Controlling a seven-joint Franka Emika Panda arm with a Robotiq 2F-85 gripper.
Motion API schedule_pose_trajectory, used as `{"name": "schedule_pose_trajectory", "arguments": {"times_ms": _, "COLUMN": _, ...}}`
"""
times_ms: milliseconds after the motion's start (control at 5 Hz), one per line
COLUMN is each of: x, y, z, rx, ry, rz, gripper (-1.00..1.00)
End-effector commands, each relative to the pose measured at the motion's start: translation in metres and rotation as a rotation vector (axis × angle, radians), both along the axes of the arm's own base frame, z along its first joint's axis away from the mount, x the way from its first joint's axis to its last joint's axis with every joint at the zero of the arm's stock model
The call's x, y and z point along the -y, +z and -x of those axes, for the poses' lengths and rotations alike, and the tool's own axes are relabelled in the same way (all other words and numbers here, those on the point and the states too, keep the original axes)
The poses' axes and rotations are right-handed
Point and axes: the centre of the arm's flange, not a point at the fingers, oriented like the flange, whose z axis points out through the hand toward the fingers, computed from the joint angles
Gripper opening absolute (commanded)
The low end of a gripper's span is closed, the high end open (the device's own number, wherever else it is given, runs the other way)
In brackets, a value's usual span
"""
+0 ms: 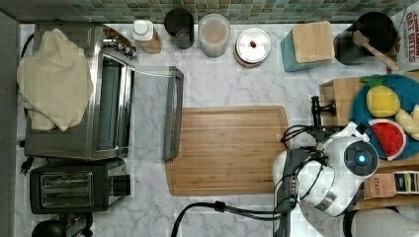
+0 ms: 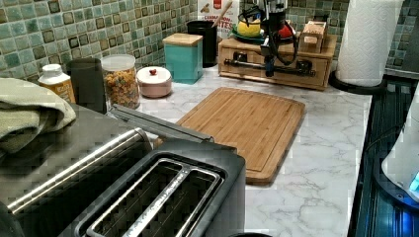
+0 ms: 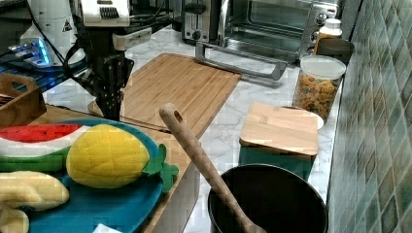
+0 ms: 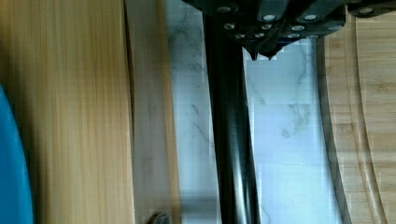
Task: Close the drawer.
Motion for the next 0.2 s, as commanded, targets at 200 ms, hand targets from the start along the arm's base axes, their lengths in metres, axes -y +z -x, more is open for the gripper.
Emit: {"name": "schedule_pose_trajectory", "arguments": {"times_ms": 200, "x": 0.102, "y": 0.0901, "z": 0.0213, "rx": 0.187, "ry": -0.167, "rz": 0.138, "gripper": -1.0}}
